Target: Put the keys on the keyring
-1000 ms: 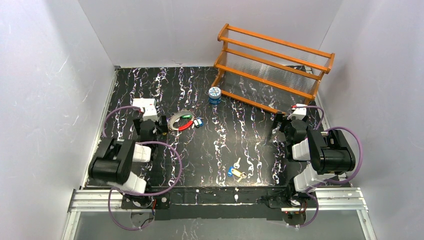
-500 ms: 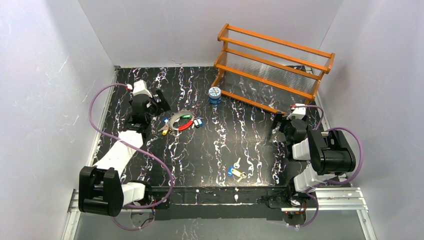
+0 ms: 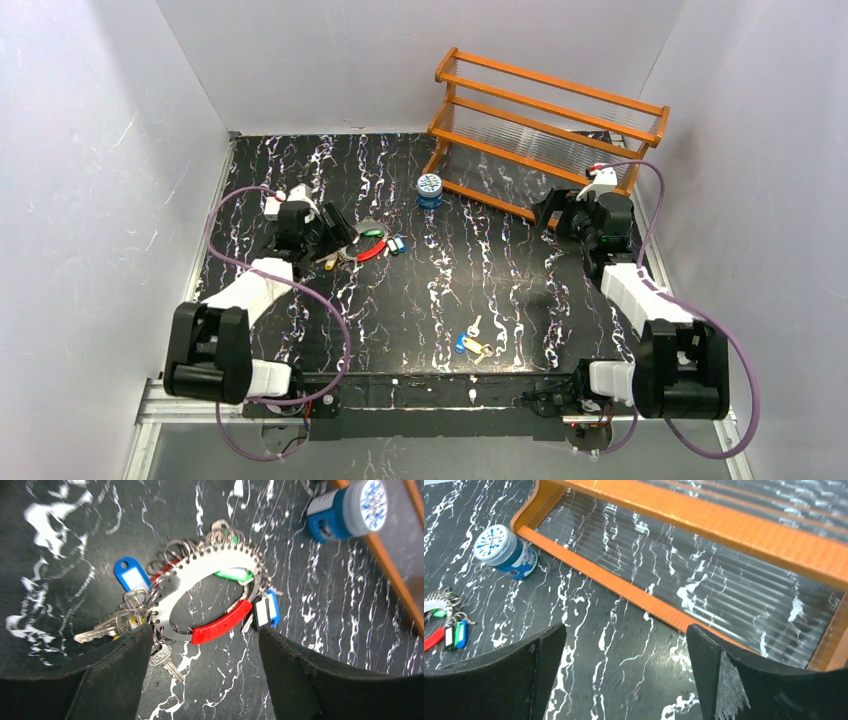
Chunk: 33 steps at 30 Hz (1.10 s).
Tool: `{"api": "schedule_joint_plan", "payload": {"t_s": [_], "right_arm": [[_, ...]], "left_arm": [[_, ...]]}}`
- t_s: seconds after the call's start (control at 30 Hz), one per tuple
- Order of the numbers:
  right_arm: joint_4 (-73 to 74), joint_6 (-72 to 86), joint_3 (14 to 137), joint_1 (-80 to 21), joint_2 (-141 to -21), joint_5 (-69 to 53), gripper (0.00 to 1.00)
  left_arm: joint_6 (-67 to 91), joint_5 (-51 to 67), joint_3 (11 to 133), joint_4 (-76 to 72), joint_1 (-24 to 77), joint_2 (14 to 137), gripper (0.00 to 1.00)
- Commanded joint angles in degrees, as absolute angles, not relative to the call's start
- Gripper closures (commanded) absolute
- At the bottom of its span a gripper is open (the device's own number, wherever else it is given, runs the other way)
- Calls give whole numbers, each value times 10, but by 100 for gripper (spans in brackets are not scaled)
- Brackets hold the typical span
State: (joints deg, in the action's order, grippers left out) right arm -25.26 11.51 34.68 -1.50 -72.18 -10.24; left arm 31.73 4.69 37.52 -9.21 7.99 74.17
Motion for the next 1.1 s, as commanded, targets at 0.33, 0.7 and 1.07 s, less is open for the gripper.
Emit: {"api": "schedule_joint_plan", "payload": {"t_s": [0.33, 0.7, 1.07], "right_arm": [[18, 386, 368, -11, -592, 131, 1], [20, 355, 345, -22, -564, 16, 1], [-61, 343, 308, -22, -550, -199, 1]], "left_arm": [[287, 101, 509, -38, 183, 939, 40], [238, 15, 543, -22, 213, 992, 39], [246, 65, 473, -53, 244, 952, 39]]}}
